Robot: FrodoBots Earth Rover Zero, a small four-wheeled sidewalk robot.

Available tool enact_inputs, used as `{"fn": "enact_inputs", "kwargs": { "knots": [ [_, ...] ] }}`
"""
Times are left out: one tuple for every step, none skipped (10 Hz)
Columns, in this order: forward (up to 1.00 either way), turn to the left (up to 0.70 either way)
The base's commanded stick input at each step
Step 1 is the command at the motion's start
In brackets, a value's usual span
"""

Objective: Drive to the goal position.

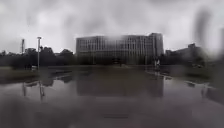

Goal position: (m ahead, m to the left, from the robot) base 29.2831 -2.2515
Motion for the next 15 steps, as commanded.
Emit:
{"fn": "enact_inputs", "kwargs": {
  "knots": [
    [0.70, 0.00],
    [0.70, 0.00],
    [0.70, 0.00],
    [0.70, 0.00],
    [0.70, 0.00],
    [0.70, 0.00],
    [0.70, 0.00],
    [0.70, 0.00],
    [0.70, 0.00],
    [0.70, 0.00],
    [0.70, 0.00],
    [0.70, 0.00],
    [0.70, 0.00],
    [0.70, 0.00],
    [0.70, 0.00]
  ]
}}
